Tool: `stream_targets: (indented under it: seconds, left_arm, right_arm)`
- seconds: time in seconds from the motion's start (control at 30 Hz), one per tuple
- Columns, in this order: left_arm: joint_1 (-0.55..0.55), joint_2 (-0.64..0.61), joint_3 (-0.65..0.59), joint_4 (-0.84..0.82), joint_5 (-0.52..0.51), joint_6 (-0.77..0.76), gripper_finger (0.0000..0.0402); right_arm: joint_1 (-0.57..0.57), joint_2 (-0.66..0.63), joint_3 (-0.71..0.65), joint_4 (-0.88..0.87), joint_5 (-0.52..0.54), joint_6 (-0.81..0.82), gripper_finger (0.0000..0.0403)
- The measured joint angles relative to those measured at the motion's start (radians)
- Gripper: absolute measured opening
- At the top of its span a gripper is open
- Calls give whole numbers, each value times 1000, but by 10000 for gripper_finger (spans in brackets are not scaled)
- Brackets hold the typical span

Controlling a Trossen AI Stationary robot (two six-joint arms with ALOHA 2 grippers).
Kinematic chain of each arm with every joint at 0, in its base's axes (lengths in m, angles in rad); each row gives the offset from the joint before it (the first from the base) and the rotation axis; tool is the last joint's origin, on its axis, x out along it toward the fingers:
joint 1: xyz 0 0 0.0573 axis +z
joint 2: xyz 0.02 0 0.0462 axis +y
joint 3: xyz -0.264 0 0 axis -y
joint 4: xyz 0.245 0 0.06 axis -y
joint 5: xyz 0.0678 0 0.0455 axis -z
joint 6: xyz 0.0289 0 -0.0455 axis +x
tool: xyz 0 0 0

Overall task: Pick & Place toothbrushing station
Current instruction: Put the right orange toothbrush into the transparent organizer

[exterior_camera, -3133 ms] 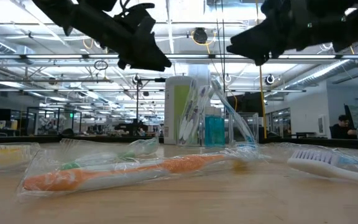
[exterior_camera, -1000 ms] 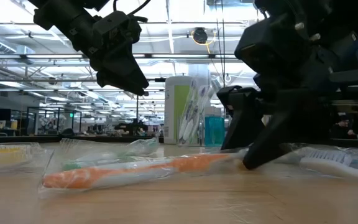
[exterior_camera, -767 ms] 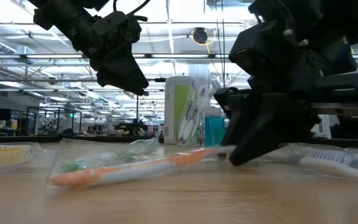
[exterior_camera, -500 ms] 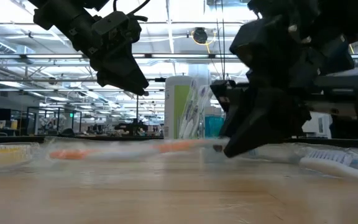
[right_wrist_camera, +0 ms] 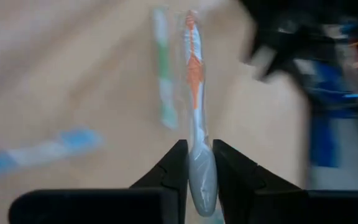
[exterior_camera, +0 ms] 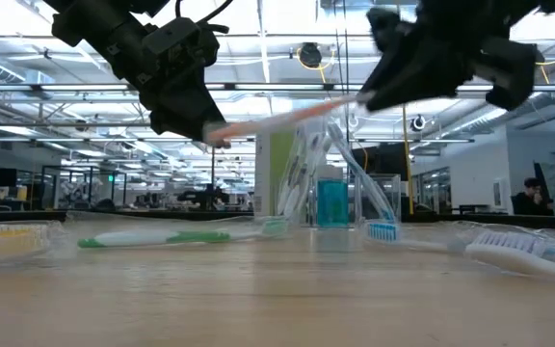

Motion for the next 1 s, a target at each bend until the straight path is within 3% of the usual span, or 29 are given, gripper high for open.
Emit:
stream_targets:
  seconds: [0.3,0.37,0.47,0.6,0.83,1.0]
  left_arm:
    - [24,0,0,3,-3,24,182]
    - [32,0,0,14,-33,27,182]
    - [47,0,0,51,-84,30,182]
    - [78,0,0,140,-73,35,182]
    - [152,-11,1,236,51,-7,182]
    - [191,10,3,391,300,-7,182]
  right_arm:
    - [-77,-279,0,-163,251,-418,46]
    - [-103,-316,0,-161,227,-436,46]
    - [-134,-336,0,-164,88,-401,46]
    - [-139,-328,-16,-168,26,-395,47]
    - [-130,-285,-98,-162,-20,-493,47]
    - [-134,-227,-161,1,-48,-568,48]
